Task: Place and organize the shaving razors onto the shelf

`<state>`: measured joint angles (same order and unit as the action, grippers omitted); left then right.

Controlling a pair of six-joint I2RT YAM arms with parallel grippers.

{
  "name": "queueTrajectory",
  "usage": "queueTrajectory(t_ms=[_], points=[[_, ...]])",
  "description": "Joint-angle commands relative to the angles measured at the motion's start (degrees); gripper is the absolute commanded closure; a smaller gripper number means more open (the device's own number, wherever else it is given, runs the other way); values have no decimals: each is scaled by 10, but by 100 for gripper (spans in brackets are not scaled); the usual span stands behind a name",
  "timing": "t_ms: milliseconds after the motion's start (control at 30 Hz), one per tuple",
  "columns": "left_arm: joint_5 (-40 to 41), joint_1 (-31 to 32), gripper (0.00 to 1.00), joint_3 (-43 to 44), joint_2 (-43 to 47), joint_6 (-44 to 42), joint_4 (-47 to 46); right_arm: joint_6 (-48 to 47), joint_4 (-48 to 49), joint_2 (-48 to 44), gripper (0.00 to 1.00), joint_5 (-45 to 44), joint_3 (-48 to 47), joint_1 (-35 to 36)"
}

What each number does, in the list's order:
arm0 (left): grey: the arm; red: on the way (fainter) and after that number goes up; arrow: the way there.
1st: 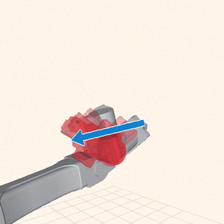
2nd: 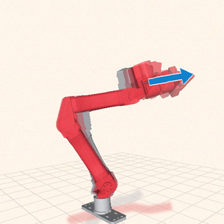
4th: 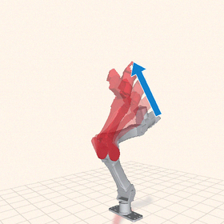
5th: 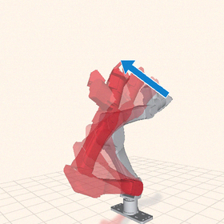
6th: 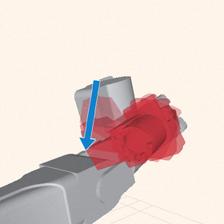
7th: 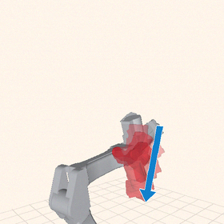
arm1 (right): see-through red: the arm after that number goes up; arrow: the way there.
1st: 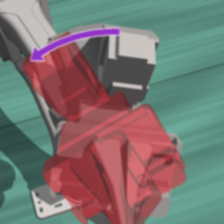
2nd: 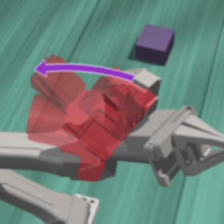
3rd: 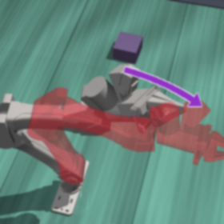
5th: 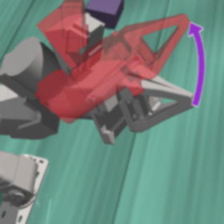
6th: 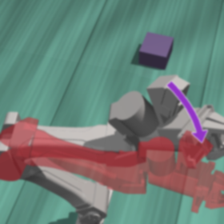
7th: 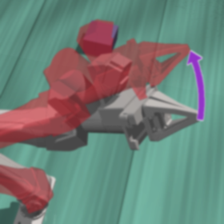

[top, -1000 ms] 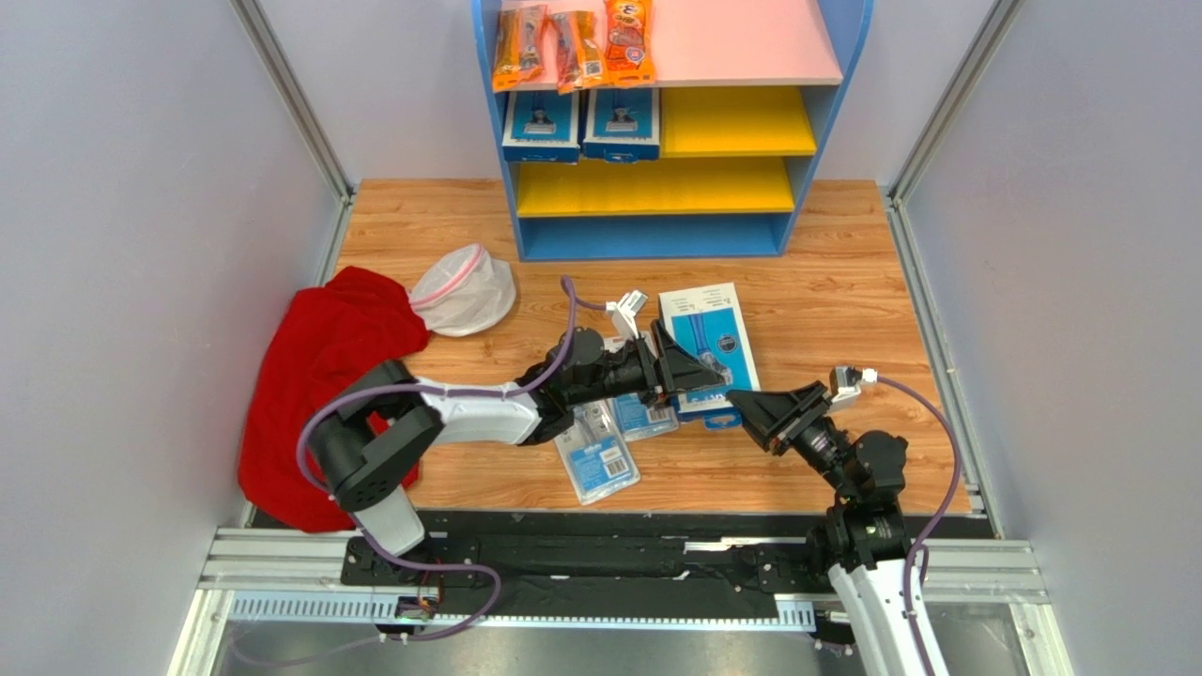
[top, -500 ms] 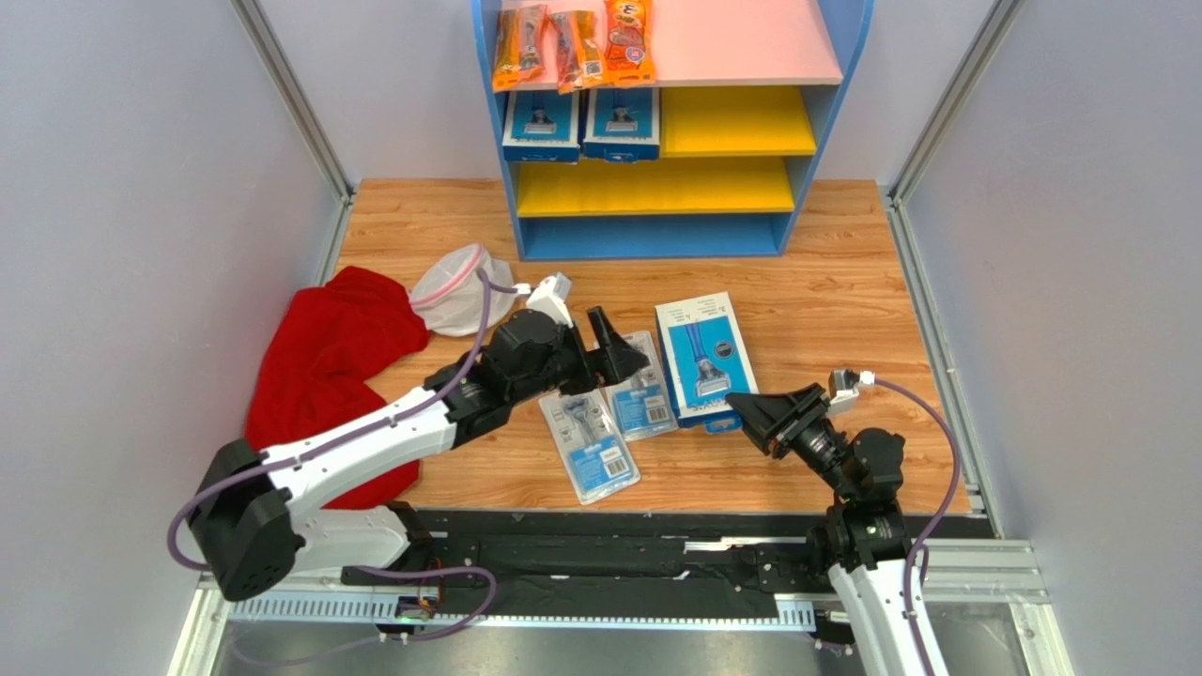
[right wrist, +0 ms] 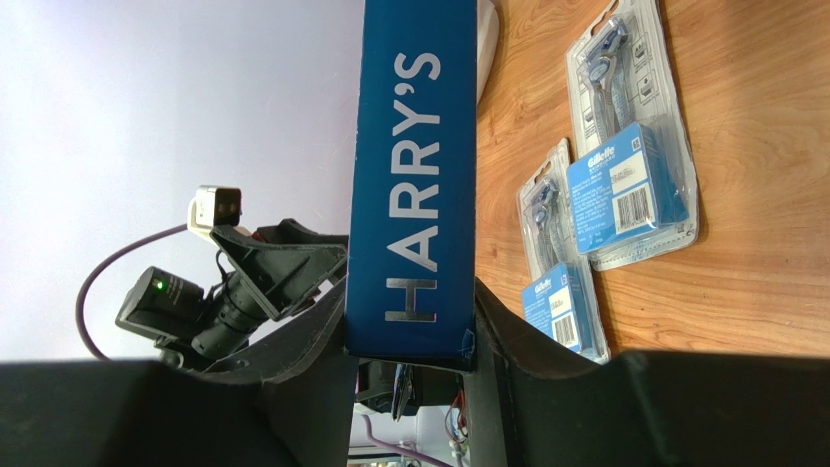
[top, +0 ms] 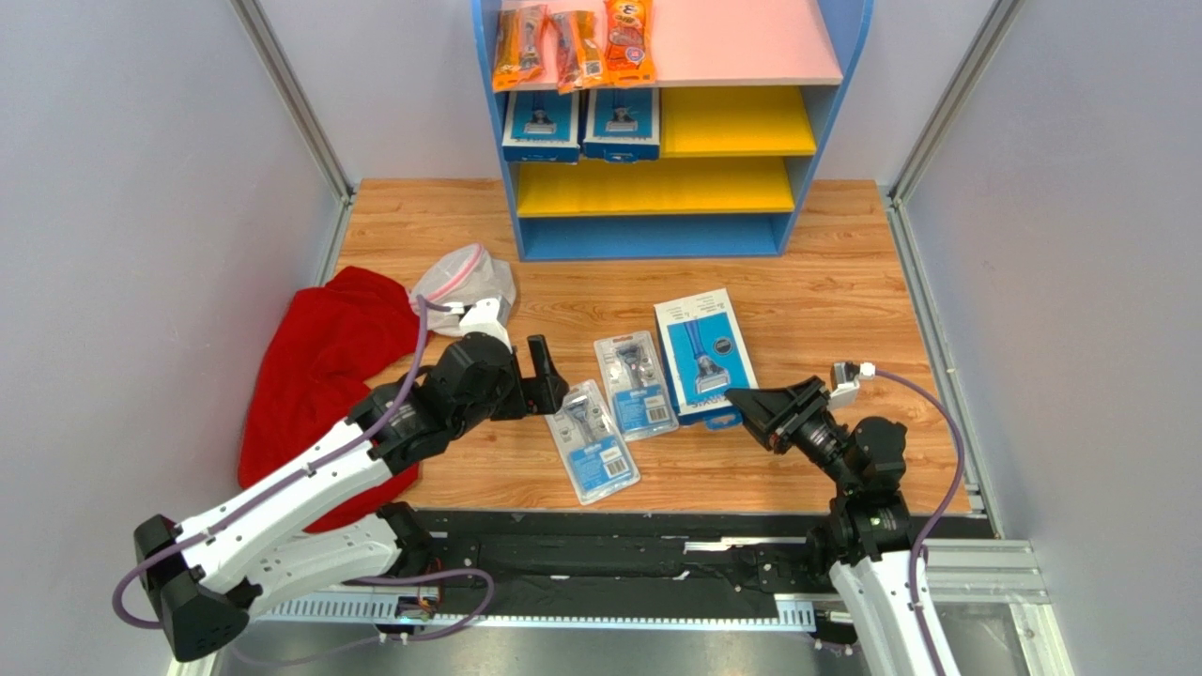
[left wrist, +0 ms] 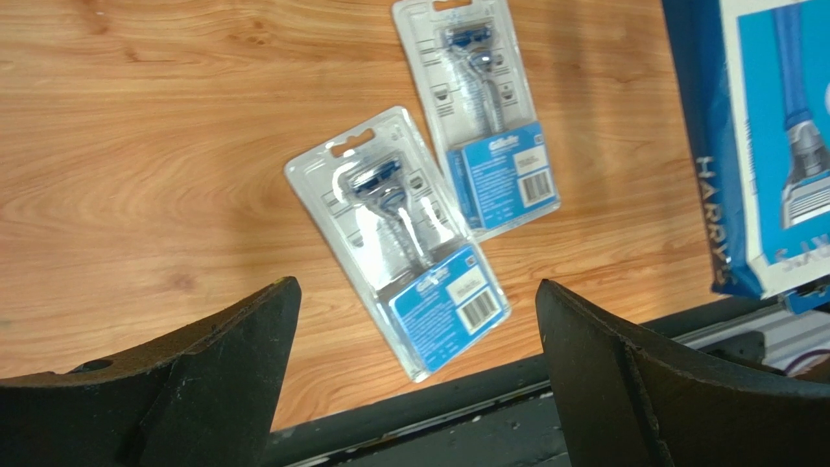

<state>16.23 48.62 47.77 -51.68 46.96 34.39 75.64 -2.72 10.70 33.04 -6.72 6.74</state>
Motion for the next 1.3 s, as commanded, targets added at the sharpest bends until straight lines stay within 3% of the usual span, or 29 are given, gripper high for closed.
queueTrajectory(t_ms=[0, 233, 533, 900, 1267], points=[[17, -2, 1, 11, 20, -29, 55, -27, 81, 55, 100, 1, -59, 2], [-22, -2, 1, -35, 19, -18, 36, -63, 169, 229, 100, 17, -176, 1], [-27, -2, 1, -61, 50, -21, 55, -112, 201, 396, 100, 17, -348, -16], [-18, -2, 1, -31, 74, -35, 95, -67, 288, 568, 100, 40, -483, -79], [-22, -2, 1, -27, 91, -35, 107, -18, 335, 733, 100, 37, -598, -90]])
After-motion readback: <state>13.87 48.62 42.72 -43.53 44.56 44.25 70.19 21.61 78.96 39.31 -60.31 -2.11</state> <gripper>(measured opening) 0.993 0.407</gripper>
